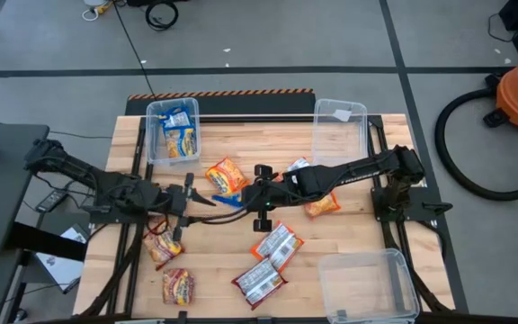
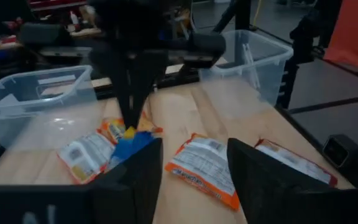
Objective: Sort Maruchan noodles
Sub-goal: Put the blue noodle pack into the top left transparent bin
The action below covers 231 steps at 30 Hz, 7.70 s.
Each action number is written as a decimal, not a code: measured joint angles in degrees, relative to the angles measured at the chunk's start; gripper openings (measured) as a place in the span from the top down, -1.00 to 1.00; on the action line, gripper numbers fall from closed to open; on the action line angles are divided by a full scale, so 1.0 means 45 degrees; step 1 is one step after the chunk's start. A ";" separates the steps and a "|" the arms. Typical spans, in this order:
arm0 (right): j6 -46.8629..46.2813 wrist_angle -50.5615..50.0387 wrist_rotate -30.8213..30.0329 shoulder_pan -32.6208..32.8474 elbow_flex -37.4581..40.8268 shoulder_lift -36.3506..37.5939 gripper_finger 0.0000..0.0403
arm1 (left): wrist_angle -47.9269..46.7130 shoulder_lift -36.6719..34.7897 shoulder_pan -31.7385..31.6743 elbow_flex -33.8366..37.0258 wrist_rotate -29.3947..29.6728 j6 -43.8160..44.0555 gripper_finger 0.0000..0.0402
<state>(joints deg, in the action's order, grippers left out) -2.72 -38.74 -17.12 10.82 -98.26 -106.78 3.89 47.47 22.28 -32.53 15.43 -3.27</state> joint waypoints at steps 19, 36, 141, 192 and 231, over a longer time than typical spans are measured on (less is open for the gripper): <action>0.0509 0.1858 0.1160 -0.0483 0.0398 -0.0427 0.98 | -0.6758 0.1147 0.0649 -0.4185 0.1529 0.1321 -0.01; 0.0985 0.3287 0.1524 -0.0540 0.0384 -0.0408 0.98 | -0.7064 0.3269 -0.0353 -0.4140 0.1451 0.1928 -0.42; 0.1518 0.3838 -0.0992 0.0066 0.0364 -0.5727 0.30 | -1.6473 0.0950 -0.1970 -0.8686 0.1029 0.1807 -0.42; -0.0128 0.4166 0.4764 -0.3982 -0.7504 -0.5537 0.96 | -1.4926 0.0901 -0.5720 -0.7593 0.2243 -0.1753 -0.42; -0.0700 0.4395 0.4283 -0.4937 -0.7504 -0.5610 0.78 | -1.3339 0.1125 -1.0358 -0.7593 -0.1255 -0.4896 0.93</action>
<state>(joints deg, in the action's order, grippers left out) -5.87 -18.96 2.15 -11.40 -132.03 -132.03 -56.14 52.53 -24.34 -66.70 9.78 -25.30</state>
